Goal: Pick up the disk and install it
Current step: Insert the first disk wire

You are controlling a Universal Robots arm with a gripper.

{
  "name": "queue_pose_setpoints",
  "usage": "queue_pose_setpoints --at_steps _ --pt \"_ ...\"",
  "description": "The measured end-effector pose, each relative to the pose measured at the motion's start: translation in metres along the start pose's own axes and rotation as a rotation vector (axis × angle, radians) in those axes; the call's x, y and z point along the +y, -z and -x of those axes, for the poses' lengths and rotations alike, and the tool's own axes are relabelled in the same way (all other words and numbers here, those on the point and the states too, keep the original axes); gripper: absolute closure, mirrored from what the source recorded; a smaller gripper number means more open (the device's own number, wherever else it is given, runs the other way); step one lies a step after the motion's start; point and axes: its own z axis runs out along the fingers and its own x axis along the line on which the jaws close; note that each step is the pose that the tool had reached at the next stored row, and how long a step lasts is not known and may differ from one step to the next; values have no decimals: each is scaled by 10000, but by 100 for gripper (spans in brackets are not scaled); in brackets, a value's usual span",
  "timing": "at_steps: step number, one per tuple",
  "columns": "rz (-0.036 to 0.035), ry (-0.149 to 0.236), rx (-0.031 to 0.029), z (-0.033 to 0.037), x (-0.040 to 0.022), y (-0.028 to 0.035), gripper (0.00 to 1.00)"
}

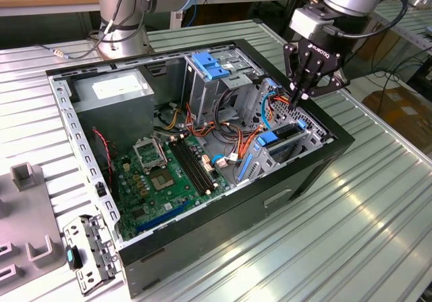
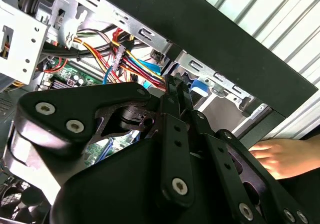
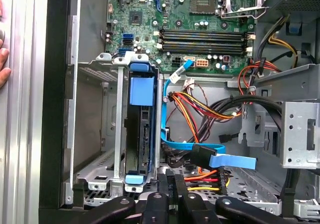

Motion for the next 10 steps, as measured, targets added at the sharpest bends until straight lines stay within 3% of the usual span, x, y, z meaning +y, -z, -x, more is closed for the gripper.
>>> queue_pose_setpoints --at_steps 10 --pt "2 -35 -1 0 0 0 83"
